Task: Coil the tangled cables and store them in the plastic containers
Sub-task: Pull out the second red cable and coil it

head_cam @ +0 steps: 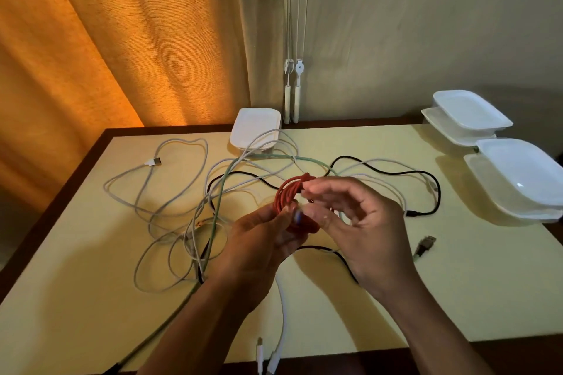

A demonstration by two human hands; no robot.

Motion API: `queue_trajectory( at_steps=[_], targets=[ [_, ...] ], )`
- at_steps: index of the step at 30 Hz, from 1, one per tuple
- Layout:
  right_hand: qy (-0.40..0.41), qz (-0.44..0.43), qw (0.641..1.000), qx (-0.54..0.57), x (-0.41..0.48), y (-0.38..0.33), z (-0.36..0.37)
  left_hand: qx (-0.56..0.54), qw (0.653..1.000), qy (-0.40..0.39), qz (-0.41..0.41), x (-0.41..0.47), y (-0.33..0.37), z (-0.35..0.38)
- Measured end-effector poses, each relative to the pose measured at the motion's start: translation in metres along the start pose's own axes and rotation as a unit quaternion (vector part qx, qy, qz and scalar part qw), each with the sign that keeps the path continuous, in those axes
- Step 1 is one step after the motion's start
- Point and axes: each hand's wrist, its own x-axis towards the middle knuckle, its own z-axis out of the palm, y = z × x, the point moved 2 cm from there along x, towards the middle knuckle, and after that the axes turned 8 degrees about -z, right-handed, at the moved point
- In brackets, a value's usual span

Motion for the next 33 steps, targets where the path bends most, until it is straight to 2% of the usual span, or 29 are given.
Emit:
queue_trajectory(
  at_steps=[4, 5, 7, 11, 14, 17, 22, 33],
  targets=[
    [0.0, -0.068, 0.98, -0.189, 0.003, 0.009, -0.008, 0.024, 0.999, -0.026, -0.023, -0.003, 0.0, 0.0],
    [-0.009, -0.066, 0.971, -0.229, 0.004, 0.01, -0.01, 0.023, 0.999, -0.026, -0.034, -0.003, 0.001, 0.0],
    [-0.04, -0.008, 0.967, -0.252, 0.004, 0.014, -0.011, 0.023, 0.998, -0.035, -0.055, -0.003, 0.002, 0.0],
    [-0.058, 0.15, 0.977, -0.139, 0.005, 0.021, -0.013, 0.011, 0.994, -0.075, -0.078, -0.005, 0.005, 0.0],
    [-0.051, 0.203, 0.977, -0.04, 0.003, 0.016, -0.011, 0.002, 0.993, -0.066, -0.095, -0.003, 0.008, -0.003],
    [-0.042, 0.219, 0.975, -0.004, 0.003, 0.014, -0.01, 0.044, 0.993, -0.049, -0.096, -0.001, 0.01, -0.007],
    [-0.013, 0.233, 0.972, 0.013, 0.003, 0.021, -0.01, 0.127, 0.989, -0.048, -0.053, 0.0, 0.013, -0.012],
    [-0.049, 0.221, 0.974, 0.022, 0.002, 0.026, 0.001, 0.209, 0.976, -0.012, 0.063, 0.002, 0.02, -0.02]
  ],
)
